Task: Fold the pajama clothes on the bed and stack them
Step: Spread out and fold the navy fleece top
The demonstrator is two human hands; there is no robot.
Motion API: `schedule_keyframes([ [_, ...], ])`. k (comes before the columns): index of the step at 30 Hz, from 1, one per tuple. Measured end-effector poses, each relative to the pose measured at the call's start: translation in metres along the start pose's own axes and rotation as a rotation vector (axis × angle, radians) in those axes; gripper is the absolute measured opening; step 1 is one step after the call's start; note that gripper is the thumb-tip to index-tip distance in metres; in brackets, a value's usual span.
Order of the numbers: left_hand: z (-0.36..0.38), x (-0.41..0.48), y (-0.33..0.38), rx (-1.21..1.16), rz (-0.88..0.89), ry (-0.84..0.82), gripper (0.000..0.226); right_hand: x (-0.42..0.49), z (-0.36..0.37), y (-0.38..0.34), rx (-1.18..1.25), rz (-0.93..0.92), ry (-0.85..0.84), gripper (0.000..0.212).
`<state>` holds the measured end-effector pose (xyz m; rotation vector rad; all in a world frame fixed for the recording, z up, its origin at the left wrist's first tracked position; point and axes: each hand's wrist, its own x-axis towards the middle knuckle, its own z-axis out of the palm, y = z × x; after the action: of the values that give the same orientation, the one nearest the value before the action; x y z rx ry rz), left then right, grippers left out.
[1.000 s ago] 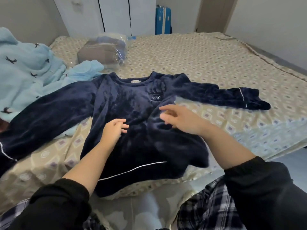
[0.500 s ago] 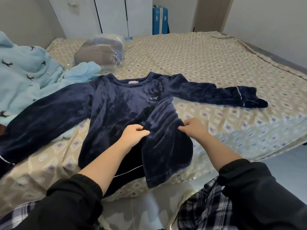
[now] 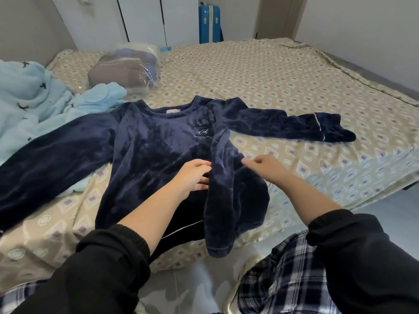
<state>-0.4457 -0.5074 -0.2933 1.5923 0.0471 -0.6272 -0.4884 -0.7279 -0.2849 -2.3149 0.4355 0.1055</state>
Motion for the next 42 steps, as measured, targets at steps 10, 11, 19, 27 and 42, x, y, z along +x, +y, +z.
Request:
schedule_keyframes([
  [10, 0.001, 0.008, -0.012, 0.023, 0.0, 0.093, 0.019, 0.01, -0.028, 0.017, 0.361, 0.075, 0.014, 0.017],
  [11, 0.001, 0.009, -0.014, 0.027, -0.004, 0.106, 0.018, 0.012, -0.037, 0.024, 0.392, 0.128, 0.034, 0.02],
  [19, 0.009, 0.013, -0.022, 0.262, 0.073, 0.106, 0.024, 0.021, -0.036, 0.022, 0.447, 0.331, 0.002, 0.021],
  [27, 0.006, 0.015, -0.026, 0.313, 0.091, 0.094, 0.026, 0.02, -0.036, 0.017, 0.375, 0.223, -0.112, 0.019],
  [42, 0.011, 0.025, -0.035, 1.202, 0.301, 0.044, 0.057, 0.049, -0.082, 0.057, 0.085, 0.308, -0.121, 0.041],
])
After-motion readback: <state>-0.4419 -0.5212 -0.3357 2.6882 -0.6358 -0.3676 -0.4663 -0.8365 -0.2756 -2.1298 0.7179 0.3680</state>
